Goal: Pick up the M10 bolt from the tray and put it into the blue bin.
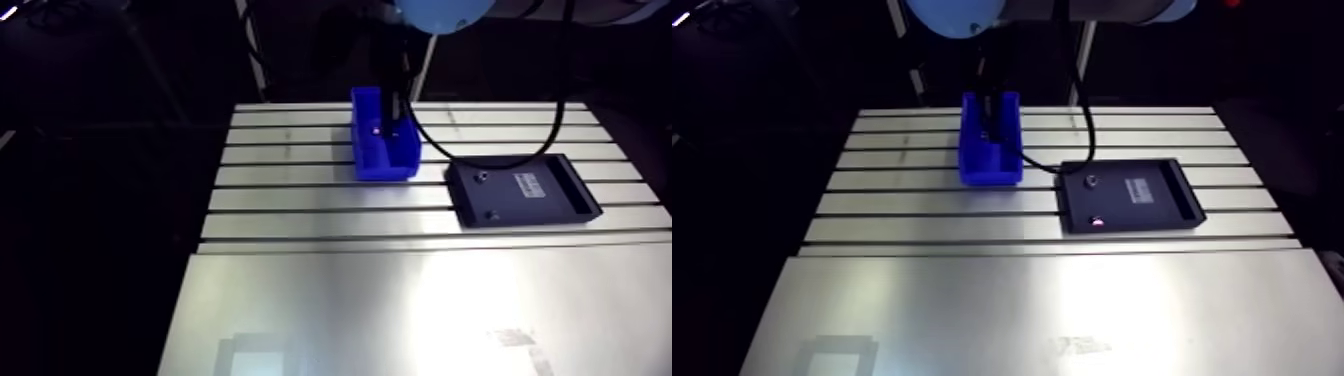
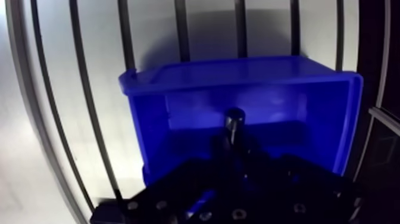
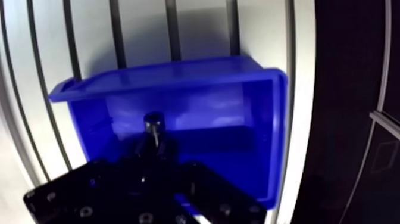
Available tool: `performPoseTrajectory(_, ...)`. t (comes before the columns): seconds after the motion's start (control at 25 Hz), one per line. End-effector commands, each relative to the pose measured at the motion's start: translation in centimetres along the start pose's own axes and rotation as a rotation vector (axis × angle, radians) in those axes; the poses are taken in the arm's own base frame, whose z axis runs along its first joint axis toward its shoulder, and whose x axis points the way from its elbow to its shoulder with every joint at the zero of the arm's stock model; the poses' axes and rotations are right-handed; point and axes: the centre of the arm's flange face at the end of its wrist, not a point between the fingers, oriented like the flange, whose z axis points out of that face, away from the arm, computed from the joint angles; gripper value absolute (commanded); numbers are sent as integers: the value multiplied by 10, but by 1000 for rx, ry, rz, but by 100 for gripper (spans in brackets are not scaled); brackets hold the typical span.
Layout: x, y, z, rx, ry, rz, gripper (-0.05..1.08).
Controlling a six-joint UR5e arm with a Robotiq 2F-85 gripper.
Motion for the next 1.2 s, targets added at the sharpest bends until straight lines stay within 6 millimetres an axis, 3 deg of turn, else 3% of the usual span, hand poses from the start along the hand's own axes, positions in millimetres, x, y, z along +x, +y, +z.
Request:
performPoseTrajectory(0.04,0,1,15,16,0,9,98)
performPoseTrajectory(0.32,0,2,18,20,-2,8,96)
performPoseTrajectory(0.4,0,2,18,20,-2,8,78)
performPoseTrajectory(0.44,-1,3,18,19,-3,16,49)
performPoseTrajectory(0.64,1,1,18,23,-4,33,18)
performPoseTrajectory(0.76,5,-1,7,22,4,34,1)
performPoseTrajectory(0.92,10,-2,-26,30,13,50,1)
performPoseTrajectory(1.2,5,-1,-113,24,12,143,1)
